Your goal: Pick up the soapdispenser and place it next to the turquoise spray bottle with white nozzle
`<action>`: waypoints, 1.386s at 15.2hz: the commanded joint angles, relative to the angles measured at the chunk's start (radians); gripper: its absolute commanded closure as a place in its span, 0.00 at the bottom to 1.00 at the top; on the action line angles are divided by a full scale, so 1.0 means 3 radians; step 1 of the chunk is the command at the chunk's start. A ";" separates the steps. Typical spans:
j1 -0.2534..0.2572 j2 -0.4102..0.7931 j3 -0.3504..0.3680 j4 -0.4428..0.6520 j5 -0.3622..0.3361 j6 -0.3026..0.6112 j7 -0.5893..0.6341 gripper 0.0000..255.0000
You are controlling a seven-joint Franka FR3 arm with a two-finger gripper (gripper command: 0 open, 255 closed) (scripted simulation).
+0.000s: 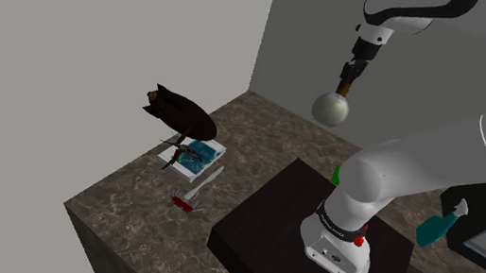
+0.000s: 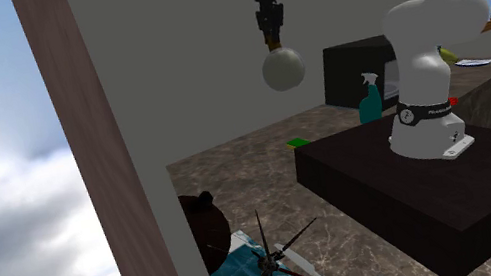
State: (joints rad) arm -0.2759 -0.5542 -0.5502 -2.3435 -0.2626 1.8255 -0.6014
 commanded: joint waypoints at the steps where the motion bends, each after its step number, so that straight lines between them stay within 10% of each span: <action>1: -0.0082 -0.0060 -0.0109 0.0004 -0.0085 -0.0040 -0.0154 1.00; 21: -0.0364 0.0122 -0.1537 0.0731 -0.0572 -0.0170 -0.1803 1.00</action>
State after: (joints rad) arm -0.3913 -0.5295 -0.9849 -2.1439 -0.4343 1.7743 -1.1159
